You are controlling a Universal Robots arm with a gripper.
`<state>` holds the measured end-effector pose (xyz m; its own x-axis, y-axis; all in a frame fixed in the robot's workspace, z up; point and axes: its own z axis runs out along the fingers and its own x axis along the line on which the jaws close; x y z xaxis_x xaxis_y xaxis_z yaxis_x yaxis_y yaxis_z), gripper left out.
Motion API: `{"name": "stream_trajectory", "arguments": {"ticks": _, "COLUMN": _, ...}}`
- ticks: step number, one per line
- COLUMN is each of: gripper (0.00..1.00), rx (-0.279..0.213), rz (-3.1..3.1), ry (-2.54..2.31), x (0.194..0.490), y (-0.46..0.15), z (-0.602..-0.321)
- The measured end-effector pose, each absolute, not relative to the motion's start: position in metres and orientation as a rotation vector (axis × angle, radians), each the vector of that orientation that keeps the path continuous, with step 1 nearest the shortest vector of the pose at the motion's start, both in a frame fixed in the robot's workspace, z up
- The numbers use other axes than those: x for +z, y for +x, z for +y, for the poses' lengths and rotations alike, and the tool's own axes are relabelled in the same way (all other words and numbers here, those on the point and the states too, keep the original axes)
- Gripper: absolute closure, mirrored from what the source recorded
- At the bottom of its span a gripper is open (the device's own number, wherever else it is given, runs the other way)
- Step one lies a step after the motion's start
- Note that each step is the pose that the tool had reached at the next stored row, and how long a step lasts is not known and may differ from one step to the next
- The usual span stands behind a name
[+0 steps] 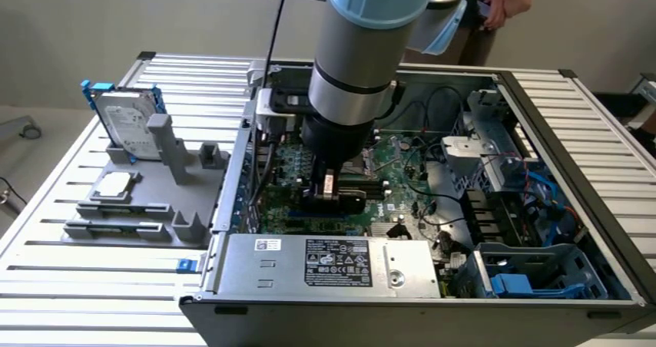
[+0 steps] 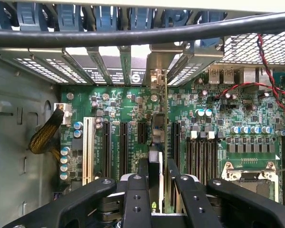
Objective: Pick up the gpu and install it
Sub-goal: 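Insert the gpu into the slot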
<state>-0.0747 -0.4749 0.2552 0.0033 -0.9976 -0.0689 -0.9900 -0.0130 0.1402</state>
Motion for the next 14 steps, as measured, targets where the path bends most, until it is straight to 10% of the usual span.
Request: {"name": "stream_trajectory", "arguments": {"ticks": 14, "gripper": 0.74, "rx": -0.238, "rz": -2.171, "ry": 2.19, "x": 0.2514, "y": -0.0733, "z": -0.4749}}
